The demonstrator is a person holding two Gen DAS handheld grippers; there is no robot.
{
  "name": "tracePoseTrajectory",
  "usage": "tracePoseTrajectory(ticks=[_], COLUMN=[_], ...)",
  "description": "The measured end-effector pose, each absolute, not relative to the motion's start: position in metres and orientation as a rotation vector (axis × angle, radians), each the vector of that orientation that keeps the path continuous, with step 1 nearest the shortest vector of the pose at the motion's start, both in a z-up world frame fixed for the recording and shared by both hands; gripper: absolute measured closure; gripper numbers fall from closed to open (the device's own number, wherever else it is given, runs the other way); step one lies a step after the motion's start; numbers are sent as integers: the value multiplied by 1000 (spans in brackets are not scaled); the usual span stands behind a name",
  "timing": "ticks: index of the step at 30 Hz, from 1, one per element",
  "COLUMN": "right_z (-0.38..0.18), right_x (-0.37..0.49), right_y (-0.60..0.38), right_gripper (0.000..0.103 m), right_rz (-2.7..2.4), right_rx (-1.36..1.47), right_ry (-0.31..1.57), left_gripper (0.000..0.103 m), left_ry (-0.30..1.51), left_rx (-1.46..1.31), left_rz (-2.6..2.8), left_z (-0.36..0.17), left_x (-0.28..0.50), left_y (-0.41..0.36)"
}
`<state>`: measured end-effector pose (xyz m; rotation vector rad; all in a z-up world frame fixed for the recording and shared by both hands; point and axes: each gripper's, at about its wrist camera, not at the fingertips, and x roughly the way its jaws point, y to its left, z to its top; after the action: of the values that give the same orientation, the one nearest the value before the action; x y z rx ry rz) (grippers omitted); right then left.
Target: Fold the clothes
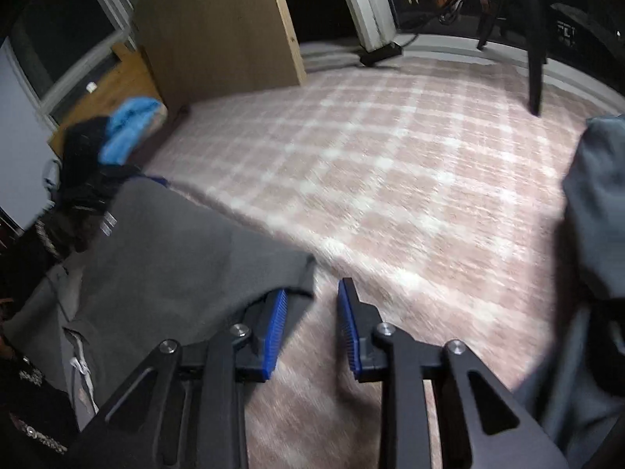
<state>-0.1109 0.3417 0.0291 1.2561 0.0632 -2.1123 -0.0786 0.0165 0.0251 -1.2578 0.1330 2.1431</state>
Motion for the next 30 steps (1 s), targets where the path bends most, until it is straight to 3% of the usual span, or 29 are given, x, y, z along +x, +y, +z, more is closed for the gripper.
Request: tracePoseTrajectory(ticks=[3, 7, 10, 15, 18, 23, 30], right_z=[53, 103, 94, 29, 17, 18, 29], right_x=[-95, -56, -36, -9, 10, 23, 13], right_y=[351, 301, 222, 144, 145, 149, 151], right_gripper=[76, 75, 77, 77, 77, 77, 77], right_rz=[-2196, -2051, -1833, -1577, -1545, -1561, -1500], right_rx=[1287, 1124, 1110, 1255, 1228, 1184, 1280], right_ry=[123, -54, -50, 38, 54, 101, 36], left_gripper=[68, 68, 68, 67, 62, 57, 60], left_ry=[165, 150, 153, 227, 142, 187, 415], left_rx=[-1225, -1192, -1176, -1209, -1285, -1284, -1325], left_rz=[2123, 2077, 2038, 2101, 2121, 2172, 2358], left_z=[34, 40, 39, 32, 21, 24, 53], left_x=[-74, -75, -74, -81, -103, -95, -75], left_y=[15, 17, 25, 28, 16, 13, 1])
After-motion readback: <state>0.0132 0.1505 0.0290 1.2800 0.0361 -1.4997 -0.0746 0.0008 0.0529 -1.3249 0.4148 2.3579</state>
